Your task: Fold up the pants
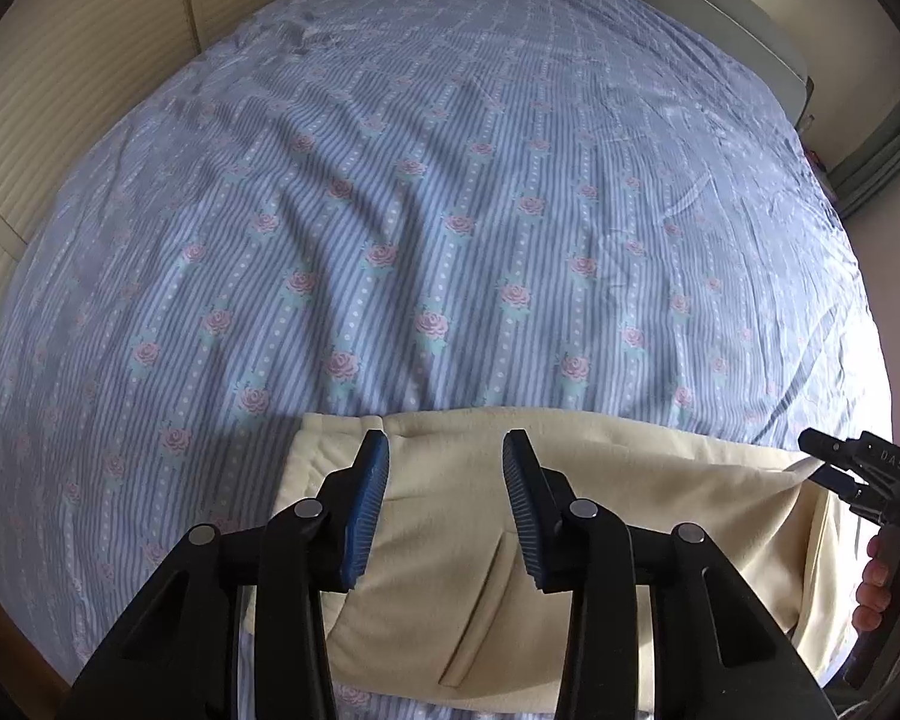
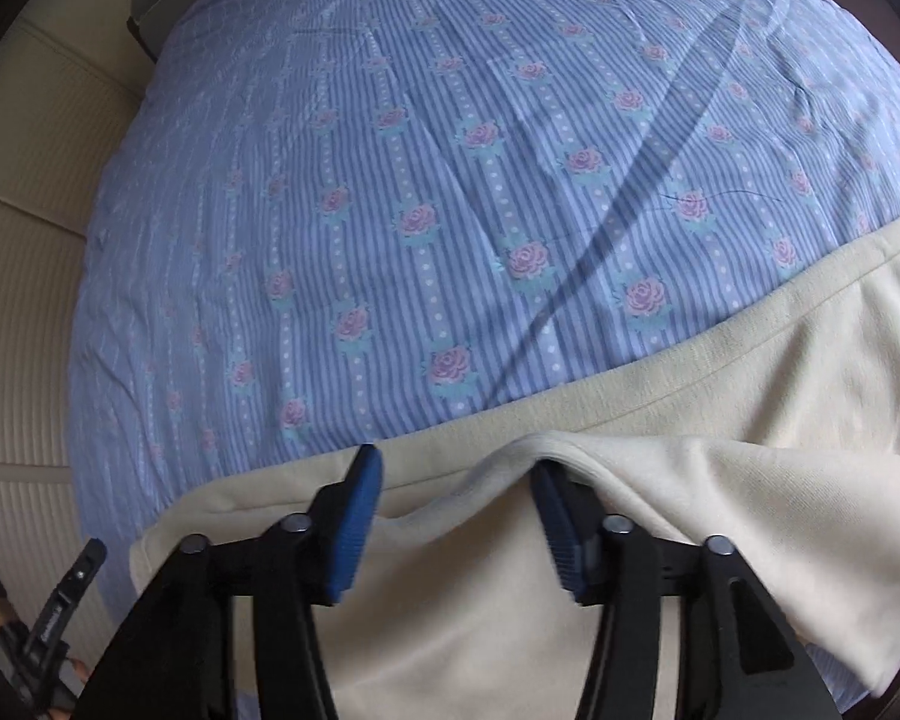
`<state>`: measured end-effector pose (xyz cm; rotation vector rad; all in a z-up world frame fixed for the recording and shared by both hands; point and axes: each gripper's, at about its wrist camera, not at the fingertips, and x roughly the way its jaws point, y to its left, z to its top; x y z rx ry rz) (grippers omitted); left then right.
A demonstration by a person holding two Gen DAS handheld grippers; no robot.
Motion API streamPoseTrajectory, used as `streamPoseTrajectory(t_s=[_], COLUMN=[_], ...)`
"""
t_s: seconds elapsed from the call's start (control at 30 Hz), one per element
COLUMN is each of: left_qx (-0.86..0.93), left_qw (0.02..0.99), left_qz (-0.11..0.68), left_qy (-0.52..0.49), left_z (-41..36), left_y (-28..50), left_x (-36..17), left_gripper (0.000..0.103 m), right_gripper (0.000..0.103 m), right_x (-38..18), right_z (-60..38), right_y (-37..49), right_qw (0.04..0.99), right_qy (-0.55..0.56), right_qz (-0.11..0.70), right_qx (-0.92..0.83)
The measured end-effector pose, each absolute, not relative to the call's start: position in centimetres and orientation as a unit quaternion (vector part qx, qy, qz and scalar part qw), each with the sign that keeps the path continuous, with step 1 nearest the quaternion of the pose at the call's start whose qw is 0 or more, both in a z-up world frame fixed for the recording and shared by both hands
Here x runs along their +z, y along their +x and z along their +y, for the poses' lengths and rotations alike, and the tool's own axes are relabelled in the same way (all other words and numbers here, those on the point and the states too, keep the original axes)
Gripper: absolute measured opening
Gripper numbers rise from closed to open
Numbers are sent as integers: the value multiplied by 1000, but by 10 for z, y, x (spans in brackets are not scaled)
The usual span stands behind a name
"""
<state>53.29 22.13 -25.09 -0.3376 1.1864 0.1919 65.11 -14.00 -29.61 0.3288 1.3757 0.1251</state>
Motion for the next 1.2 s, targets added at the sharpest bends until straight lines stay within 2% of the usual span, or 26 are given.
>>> streamPoseTrajectory(t_s=[0.07,0.2,0.37,0.67,0.8,0.93,1.2], left_qx=[70,15,-70,-200,-244,-277,-292], left_qw=[816,834,857,866,857,840,819], left_qz=[553,538,506,458,454,467,493], left_qy=[-152,-120,-74,-24,-9,-21,-24], left_z=[213,188,151,80,35,-16,-137], left_y=[527,511,478,423,404,387,375], left_x=[-243,-216,-175,-122,-115,-116,-143], left_gripper=[46,55,57,71,76,76,76], right_gripper=[66,67,67,67,67,67,67], right_x=[-283,-250,-193,-127,-119,-121,-155], right_z=[-136,-133,-149,-215,-254,-304,-420], right_y=[644,612,556,434,388,346,292], right_qw=[761,774,805,841,843,836,816], right_qy=[151,157,158,213,235,264,313], right_qz=[628,606,563,497,483,476,469], right_qx=[64,96,98,14,-31,-69,-128])
